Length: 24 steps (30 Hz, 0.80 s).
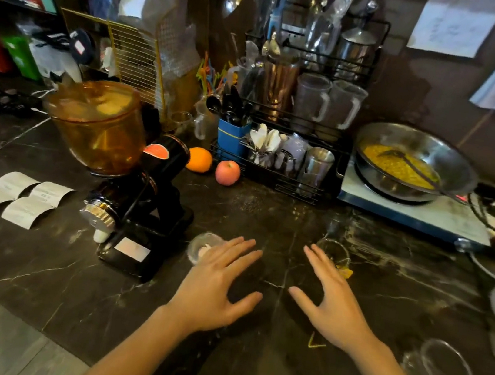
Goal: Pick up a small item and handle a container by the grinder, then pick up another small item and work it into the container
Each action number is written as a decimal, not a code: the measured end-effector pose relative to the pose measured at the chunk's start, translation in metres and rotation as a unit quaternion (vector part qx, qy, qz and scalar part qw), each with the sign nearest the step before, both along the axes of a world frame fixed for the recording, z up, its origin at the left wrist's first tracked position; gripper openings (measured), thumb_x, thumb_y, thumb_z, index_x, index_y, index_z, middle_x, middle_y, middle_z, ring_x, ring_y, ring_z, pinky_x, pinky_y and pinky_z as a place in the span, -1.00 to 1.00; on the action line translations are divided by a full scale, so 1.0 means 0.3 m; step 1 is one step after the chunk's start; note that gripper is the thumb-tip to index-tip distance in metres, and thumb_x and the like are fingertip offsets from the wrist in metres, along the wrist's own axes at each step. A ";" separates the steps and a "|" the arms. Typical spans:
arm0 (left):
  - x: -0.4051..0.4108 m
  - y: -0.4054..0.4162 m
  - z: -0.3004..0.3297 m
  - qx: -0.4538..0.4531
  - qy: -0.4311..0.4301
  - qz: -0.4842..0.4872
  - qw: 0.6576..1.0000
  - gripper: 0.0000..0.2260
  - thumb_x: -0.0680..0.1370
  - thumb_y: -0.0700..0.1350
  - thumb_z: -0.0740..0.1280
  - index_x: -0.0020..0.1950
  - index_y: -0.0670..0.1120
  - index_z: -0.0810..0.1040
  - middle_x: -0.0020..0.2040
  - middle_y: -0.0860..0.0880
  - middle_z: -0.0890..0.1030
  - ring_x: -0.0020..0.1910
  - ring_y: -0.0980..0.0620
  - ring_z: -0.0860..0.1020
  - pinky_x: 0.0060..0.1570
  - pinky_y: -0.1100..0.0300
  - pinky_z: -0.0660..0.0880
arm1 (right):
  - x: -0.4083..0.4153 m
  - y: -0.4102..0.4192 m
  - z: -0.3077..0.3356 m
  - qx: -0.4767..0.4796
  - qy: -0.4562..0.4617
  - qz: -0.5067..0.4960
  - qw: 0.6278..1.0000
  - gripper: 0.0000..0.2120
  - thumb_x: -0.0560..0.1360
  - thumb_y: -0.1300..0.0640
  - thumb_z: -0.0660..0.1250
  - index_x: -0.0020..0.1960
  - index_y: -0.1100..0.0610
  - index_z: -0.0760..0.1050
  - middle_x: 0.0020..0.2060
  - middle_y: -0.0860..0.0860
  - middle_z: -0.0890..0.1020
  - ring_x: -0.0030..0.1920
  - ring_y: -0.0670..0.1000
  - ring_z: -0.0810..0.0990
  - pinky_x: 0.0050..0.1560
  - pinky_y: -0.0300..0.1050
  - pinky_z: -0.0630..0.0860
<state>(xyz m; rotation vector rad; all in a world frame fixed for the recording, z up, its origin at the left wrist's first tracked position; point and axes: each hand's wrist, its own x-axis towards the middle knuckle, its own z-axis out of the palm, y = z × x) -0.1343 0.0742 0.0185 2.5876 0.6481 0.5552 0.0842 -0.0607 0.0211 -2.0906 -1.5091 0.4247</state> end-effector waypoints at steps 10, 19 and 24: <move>0.162 -0.172 -0.103 -0.046 0.051 -0.089 0.994 -0.47 0.53 0.27 0.26 0.46 0.11 0.38 0.40 0.11 0.46 0.41 0.19 0.33 0.43 0.18 0.23 | 0.088 -0.272 -0.116 -0.072 0.029 -0.085 0.993 -0.40 0.54 -0.05 0.36 0.52 -0.06 0.25 0.52 -0.05 0.27 0.52 -0.07 0.17 0.50 0.03 0.20; 0.253 -0.264 -0.198 -0.055 0.117 -0.102 0.986 -0.58 0.51 0.20 0.28 0.33 0.10 0.52 0.26 0.11 0.51 0.30 0.15 0.40 0.37 0.13 0.30 | 0.024 -0.321 -0.216 -0.087 -0.033 -0.066 0.993 -0.59 0.50 -0.01 0.38 0.34 -0.05 0.50 0.43 0.00 0.42 0.46 0.01 0.30 0.49 -0.07 0.14; 0.275 -0.292 -0.212 -0.049 0.116 -0.083 0.989 -0.64 0.52 0.15 0.29 0.27 0.08 0.58 0.22 0.09 0.51 0.27 0.14 0.41 0.34 0.13 0.32 | 0.009 -0.304 -0.253 -0.074 -0.083 -0.069 0.991 -0.80 0.44 0.05 0.44 0.07 -0.03 0.66 0.27 0.04 0.58 0.33 0.12 0.47 0.40 0.10 0.31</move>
